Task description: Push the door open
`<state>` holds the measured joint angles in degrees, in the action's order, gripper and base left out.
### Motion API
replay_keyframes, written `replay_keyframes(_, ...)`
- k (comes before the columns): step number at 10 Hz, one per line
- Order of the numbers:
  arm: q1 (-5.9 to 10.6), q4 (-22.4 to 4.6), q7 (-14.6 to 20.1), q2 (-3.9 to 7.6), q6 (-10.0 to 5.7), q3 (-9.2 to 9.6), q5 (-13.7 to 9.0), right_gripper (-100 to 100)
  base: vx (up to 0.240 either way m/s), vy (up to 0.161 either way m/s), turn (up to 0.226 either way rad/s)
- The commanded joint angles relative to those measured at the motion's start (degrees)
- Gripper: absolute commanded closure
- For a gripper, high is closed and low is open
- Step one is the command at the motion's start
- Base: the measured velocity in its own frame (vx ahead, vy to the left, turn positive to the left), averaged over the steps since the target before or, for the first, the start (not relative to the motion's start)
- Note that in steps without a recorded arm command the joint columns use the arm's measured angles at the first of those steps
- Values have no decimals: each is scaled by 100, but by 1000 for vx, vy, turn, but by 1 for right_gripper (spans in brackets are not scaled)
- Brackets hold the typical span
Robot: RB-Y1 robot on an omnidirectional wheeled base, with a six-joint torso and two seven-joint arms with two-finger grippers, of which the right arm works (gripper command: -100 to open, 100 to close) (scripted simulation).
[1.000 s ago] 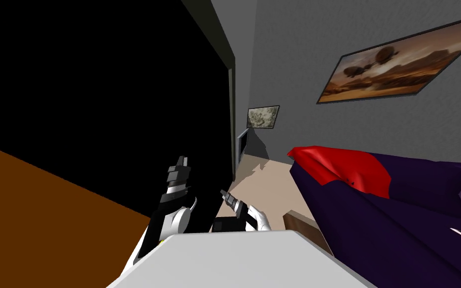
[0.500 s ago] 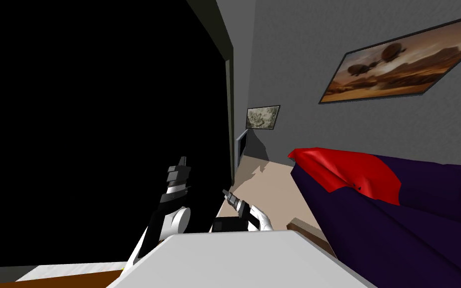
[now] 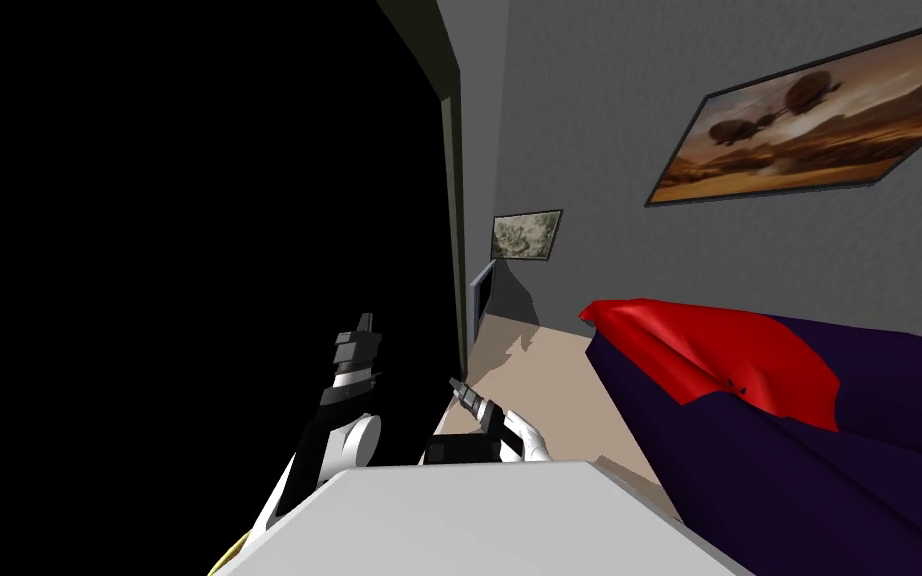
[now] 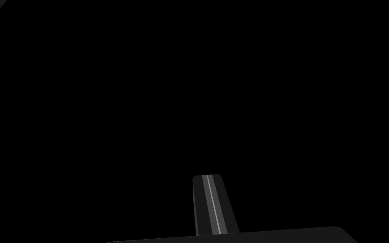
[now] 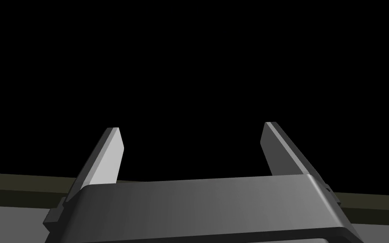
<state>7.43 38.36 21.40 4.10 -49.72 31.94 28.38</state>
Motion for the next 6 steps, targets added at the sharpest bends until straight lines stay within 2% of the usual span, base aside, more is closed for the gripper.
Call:
replay_keyframes(1,-14,48,-27,77,31,19,-64,-100,170,-29,-18)
replay_keyframes(6,26,-4,-183,226,57,46,-323,-100,173,-42,0)
